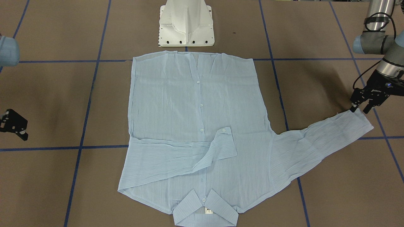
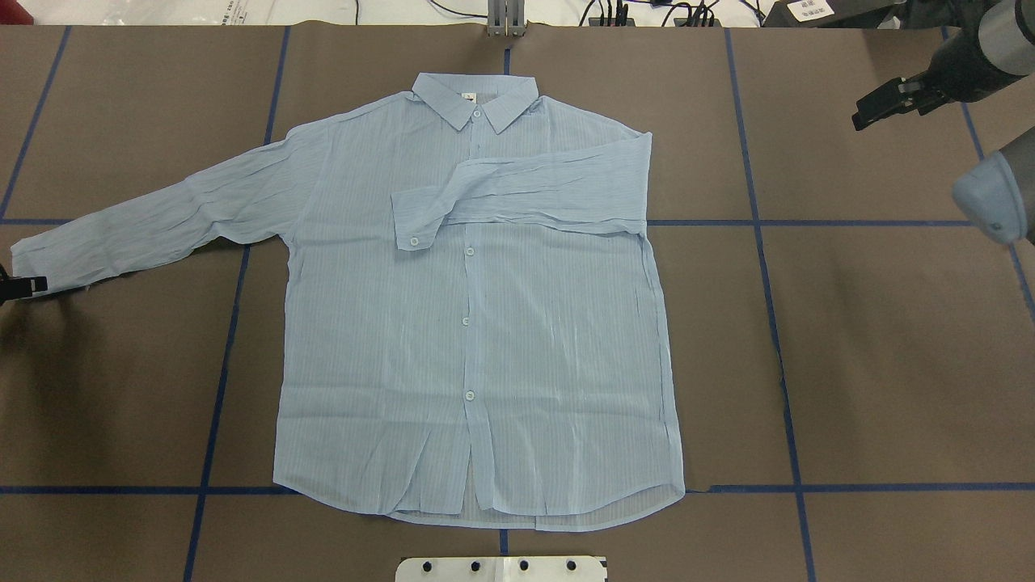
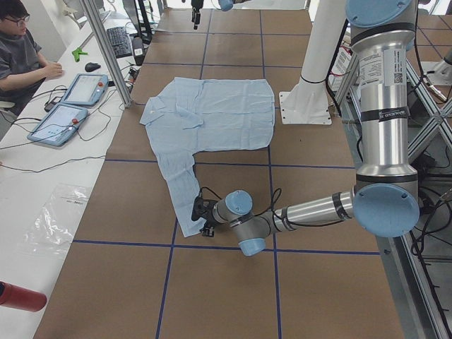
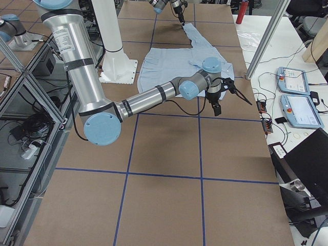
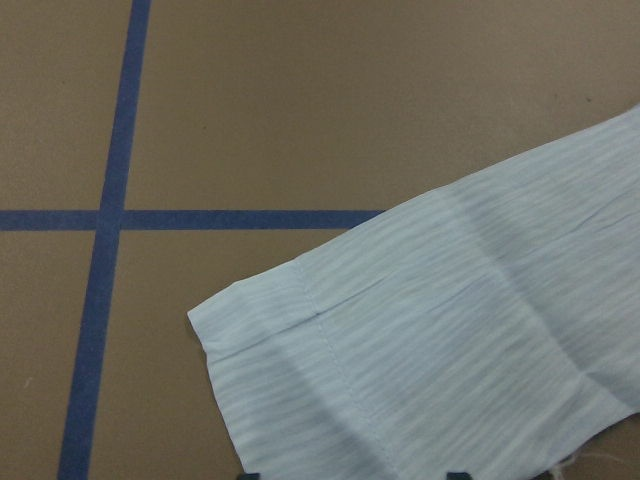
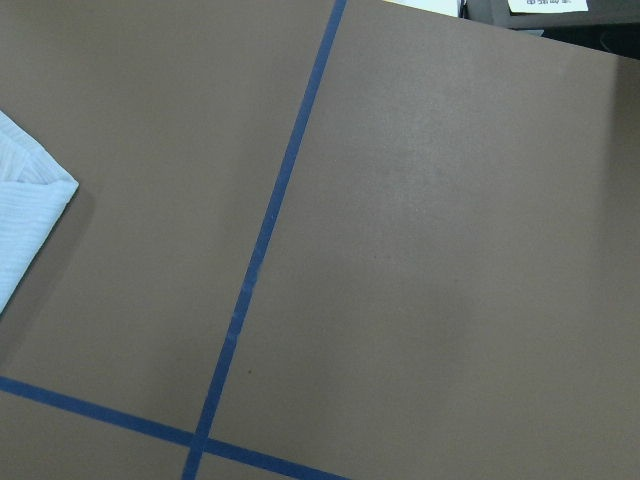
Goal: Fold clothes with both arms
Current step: 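Lower the left gripper to the other sleeve cuff and grasp it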
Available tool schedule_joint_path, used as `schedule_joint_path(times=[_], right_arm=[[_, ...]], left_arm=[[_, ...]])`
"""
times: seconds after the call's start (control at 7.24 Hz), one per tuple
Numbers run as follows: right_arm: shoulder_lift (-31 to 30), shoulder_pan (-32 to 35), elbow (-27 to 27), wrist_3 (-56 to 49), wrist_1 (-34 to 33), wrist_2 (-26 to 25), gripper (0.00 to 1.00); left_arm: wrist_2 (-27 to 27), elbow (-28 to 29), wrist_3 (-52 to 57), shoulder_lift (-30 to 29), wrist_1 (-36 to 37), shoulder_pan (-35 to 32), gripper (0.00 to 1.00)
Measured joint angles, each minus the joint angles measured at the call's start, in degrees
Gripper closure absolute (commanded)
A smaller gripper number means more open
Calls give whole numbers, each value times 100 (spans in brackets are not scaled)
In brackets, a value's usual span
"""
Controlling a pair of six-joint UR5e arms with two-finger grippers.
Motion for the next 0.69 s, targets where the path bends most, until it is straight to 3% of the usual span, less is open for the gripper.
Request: schedule_joint_path(times=[0.14,0.55,0.69], right_arm=[[-17,0,-2,0,38,-2,0],[-141,0,-32,8,338,-8,0],[-154,0,-34,10,364,-9,0]], left_arm=[[12,6,0,-19,-1,25,49],[14,10,0,-35,-8,46,69],[13,10,2,-34,-11,49,80]])
